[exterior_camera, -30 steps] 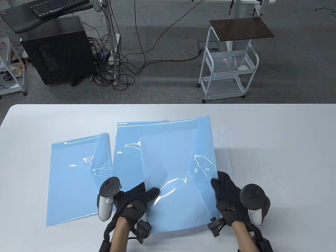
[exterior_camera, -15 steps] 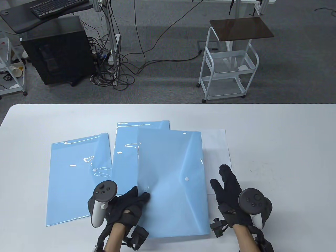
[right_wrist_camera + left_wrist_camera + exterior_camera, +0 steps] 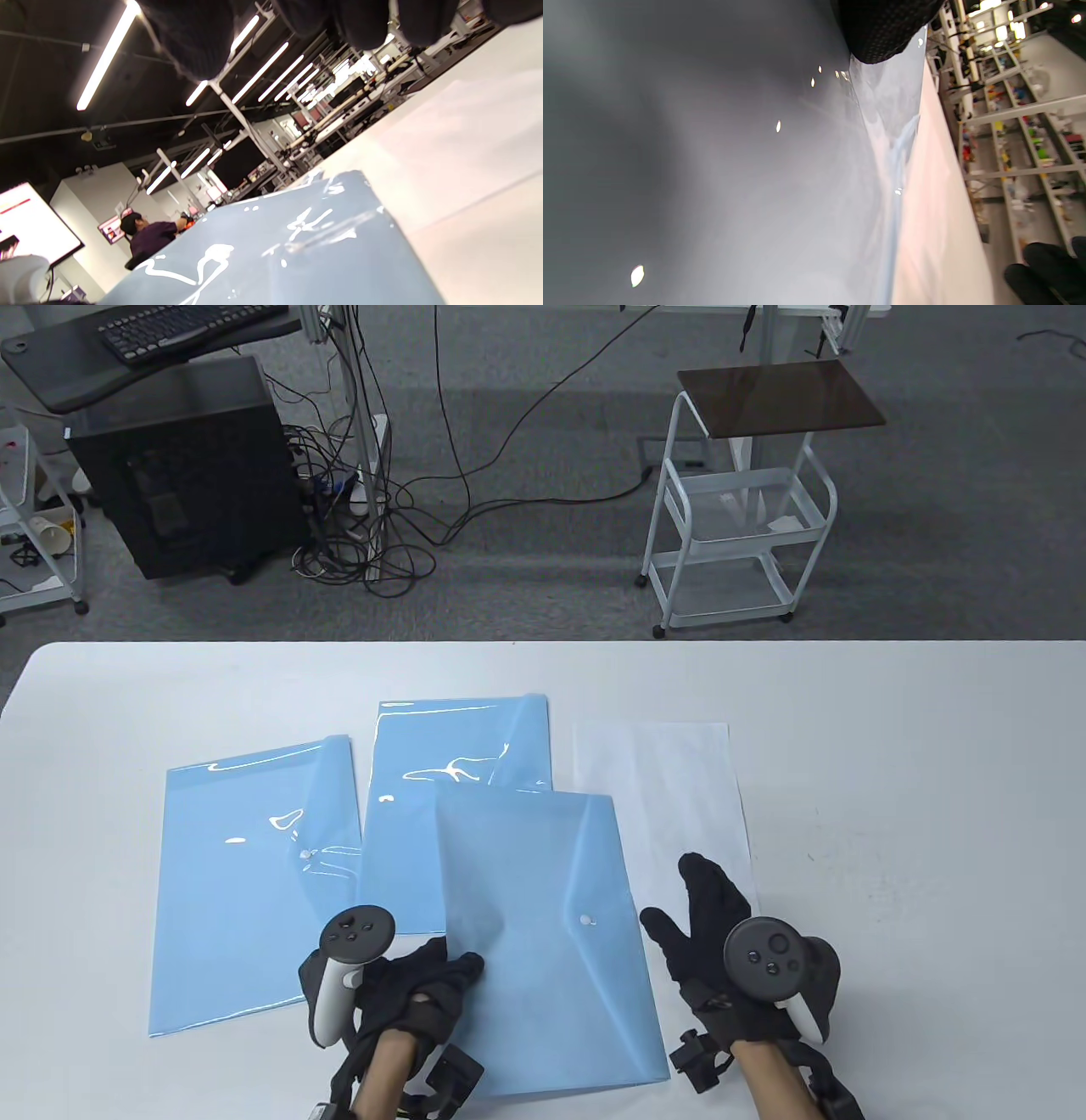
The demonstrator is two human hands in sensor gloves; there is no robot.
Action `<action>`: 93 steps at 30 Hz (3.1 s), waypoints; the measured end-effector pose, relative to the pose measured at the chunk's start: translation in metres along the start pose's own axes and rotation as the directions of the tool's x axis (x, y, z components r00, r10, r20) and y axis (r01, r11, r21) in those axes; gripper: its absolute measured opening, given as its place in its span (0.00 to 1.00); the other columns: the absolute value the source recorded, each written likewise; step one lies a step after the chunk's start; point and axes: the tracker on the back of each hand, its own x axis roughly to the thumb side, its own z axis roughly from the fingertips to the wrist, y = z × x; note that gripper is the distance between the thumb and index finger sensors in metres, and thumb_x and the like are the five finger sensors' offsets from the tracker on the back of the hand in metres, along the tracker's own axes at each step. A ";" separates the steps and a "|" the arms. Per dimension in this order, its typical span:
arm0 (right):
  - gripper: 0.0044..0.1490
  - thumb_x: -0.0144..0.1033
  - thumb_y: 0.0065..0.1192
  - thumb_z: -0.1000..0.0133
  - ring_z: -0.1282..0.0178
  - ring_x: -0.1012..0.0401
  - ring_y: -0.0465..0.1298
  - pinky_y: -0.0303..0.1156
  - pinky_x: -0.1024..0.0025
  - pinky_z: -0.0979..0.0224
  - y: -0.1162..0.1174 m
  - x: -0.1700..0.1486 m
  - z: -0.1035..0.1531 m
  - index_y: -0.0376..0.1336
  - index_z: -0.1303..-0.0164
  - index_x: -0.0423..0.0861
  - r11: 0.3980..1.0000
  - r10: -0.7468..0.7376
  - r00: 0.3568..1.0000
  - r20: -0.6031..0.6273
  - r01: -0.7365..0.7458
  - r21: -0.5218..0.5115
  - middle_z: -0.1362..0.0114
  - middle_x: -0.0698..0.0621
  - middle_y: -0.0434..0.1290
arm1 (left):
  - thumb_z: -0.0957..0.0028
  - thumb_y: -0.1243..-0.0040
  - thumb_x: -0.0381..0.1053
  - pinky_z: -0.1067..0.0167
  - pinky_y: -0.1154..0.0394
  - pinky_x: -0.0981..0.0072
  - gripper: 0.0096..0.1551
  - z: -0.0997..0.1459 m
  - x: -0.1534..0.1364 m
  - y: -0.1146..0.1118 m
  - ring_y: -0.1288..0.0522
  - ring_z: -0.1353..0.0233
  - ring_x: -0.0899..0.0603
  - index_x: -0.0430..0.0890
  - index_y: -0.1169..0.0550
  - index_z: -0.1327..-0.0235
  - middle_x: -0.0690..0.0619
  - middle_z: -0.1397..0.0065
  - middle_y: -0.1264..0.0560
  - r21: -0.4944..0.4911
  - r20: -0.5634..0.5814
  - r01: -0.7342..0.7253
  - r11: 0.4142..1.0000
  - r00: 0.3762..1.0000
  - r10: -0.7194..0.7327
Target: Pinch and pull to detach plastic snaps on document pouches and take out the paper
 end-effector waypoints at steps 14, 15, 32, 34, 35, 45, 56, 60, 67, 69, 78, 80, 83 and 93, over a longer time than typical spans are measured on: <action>0.67 0.62 0.64 0.42 0.23 0.19 0.52 0.55 0.15 0.37 0.049 0.038 -0.019 0.40 0.15 0.27 0.876 0.306 0.947 0.096 -0.320 0.360 0.15 0.17 0.46 | 0.39 0.41 0.51 0.58 0.16 0.56 0.25 -0.004 -0.003 0.001 0.13 0.55 0.41 0.39 0.28 0.35 0.47 0.45 0.18 0.040 -0.088 0.134 0.990 0.988 -0.130; 0.69 0.62 0.65 0.43 0.23 0.19 0.51 0.54 0.14 0.37 0.054 0.042 -0.022 0.40 0.14 0.27 0.847 0.346 0.932 0.108 -0.360 0.392 0.14 0.17 0.45 | 0.39 0.41 0.51 0.58 0.16 0.56 0.25 -0.004 -0.003 0.001 0.14 0.55 0.41 0.39 0.28 0.35 0.47 0.44 0.18 0.035 -0.090 0.136 0.990 0.987 -0.132; 0.66 0.54 0.71 0.43 0.22 0.25 0.61 0.65 0.27 0.30 0.118 0.061 -0.049 0.41 0.15 0.26 0.492 0.649 0.719 0.250 -0.647 0.582 0.14 0.21 0.53 | 0.39 0.42 0.49 0.57 0.16 0.56 0.25 -0.005 -0.001 -0.001 0.14 0.55 0.42 0.39 0.29 0.34 0.48 0.45 0.19 0.024 -0.099 0.178 0.984 0.980 -0.175; 0.63 0.49 0.72 0.41 0.23 0.23 0.62 0.66 0.27 0.31 0.122 0.063 -0.051 0.42 0.16 0.25 0.511 0.619 0.752 0.225 -0.604 0.612 0.15 0.19 0.53 | 0.39 0.43 0.49 0.57 0.16 0.57 0.25 -0.005 -0.001 -0.001 0.14 0.55 0.43 0.39 0.29 0.34 0.48 0.45 0.19 0.029 -0.100 0.188 0.982 0.978 -0.184; 0.62 0.48 0.72 0.40 0.24 0.23 0.63 0.67 0.28 0.31 0.123 0.063 -0.052 0.42 0.16 0.24 0.498 0.630 0.741 0.232 -0.614 0.612 0.15 0.19 0.53 | 0.39 0.42 0.49 0.57 0.16 0.57 0.25 -0.005 -0.001 -0.001 0.14 0.55 0.43 0.39 0.29 0.34 0.48 0.45 0.19 0.030 -0.100 0.191 0.981 0.977 -0.187; 0.48 0.34 0.65 0.40 0.34 0.24 0.74 0.77 0.31 0.40 0.142 0.073 -0.058 0.48 0.19 0.24 0.454 0.736 0.623 0.264 -0.744 0.490 0.23 0.19 0.65 | 0.39 0.42 0.49 0.57 0.16 0.56 0.25 -0.005 -0.001 -0.002 0.14 0.55 0.43 0.39 0.29 0.34 0.48 0.44 0.19 0.031 -0.096 0.196 0.980 0.977 -0.193; 0.40 0.35 0.71 0.42 0.46 0.34 0.84 0.84 0.42 0.51 0.151 0.072 -0.072 0.60 0.25 0.29 0.424 0.806 0.530 0.263 -0.827 0.369 0.34 0.28 0.77 | 0.40 0.43 0.47 0.57 0.16 0.56 0.24 -0.006 -0.001 -0.002 0.14 0.55 0.42 0.39 0.29 0.34 0.49 0.44 0.19 0.028 -0.093 0.211 0.977 0.974 -0.208; 0.39 0.32 0.69 0.43 0.49 0.34 0.84 0.84 0.43 0.52 0.160 0.075 -0.071 0.61 0.26 0.29 0.370 0.837 0.465 0.289 -0.870 0.326 0.37 0.27 0.78 | 0.40 0.43 0.47 0.57 0.16 0.56 0.24 -0.006 -0.001 -0.003 0.14 0.55 0.43 0.40 0.29 0.34 0.49 0.44 0.19 0.034 -0.090 0.222 0.974 0.972 -0.218; 0.37 0.31 0.69 0.44 0.50 0.36 0.85 0.83 0.44 0.53 0.161 0.071 -0.072 0.62 0.26 0.30 0.392 0.837 0.475 0.270 -0.867 0.308 0.37 0.29 0.79 | 0.41 0.42 0.47 0.57 0.16 0.56 0.23 -0.006 0.000 -0.004 0.14 0.55 0.43 0.41 0.28 0.35 0.50 0.45 0.19 0.046 -0.091 0.241 0.970 0.968 -0.236; 0.37 0.30 0.69 0.44 0.50 0.37 0.85 0.83 0.44 0.53 0.162 0.071 -0.072 0.63 0.26 0.31 0.400 0.836 0.478 0.268 -0.866 0.299 0.38 0.30 0.80 | 0.41 0.43 0.47 0.57 0.16 0.57 0.24 -0.006 0.000 -0.004 0.14 0.55 0.43 0.41 0.28 0.35 0.50 0.45 0.18 0.047 -0.091 0.244 0.969 0.967 -0.239; 0.38 0.29 0.70 0.42 0.49 0.41 0.85 0.83 0.46 0.51 0.148 0.063 -0.081 0.59 0.22 0.34 0.512 0.792 0.583 0.181 -0.796 0.324 0.37 0.36 0.80 | 0.41 0.42 0.47 0.57 0.16 0.57 0.23 -0.007 -0.001 -0.003 0.14 0.56 0.44 0.41 0.28 0.35 0.51 0.46 0.18 0.042 -0.092 0.238 0.970 0.968 -0.233; 0.40 0.29 0.70 0.42 0.47 0.41 0.84 0.83 0.44 0.51 0.140 0.062 -0.082 0.57 0.21 0.34 0.568 0.758 0.635 0.150 -0.756 0.326 0.34 0.36 0.79 | 0.41 0.42 0.47 0.57 0.16 0.57 0.23 -0.007 -0.001 -0.003 0.14 0.56 0.44 0.41 0.28 0.35 0.50 0.46 0.18 0.042 -0.092 0.233 0.972 0.969 -0.228; 0.45 0.27 0.69 0.42 0.32 0.32 0.75 0.75 0.32 0.41 0.124 0.068 -0.076 0.51 0.17 0.39 0.605 0.737 0.657 0.156 -0.745 0.282 0.19 0.30 0.67 | 0.41 0.42 0.47 0.57 0.16 0.57 0.23 -0.007 -0.002 -0.003 0.14 0.56 0.44 0.41 0.28 0.35 0.50 0.45 0.18 0.042 -0.090 0.231 0.972 0.970 -0.226; 0.48 0.22 0.73 0.45 0.15 0.37 0.49 0.52 0.31 0.22 0.096 0.074 -0.041 0.51 0.18 0.47 0.355 0.843 0.404 0.355 -0.914 0.199 0.10 0.40 0.50 | 0.40 0.42 0.48 0.57 0.16 0.57 0.23 -0.007 -0.003 -0.004 0.14 0.55 0.43 0.41 0.28 0.34 0.50 0.45 0.19 0.051 -0.085 0.227 0.973 0.971 -0.222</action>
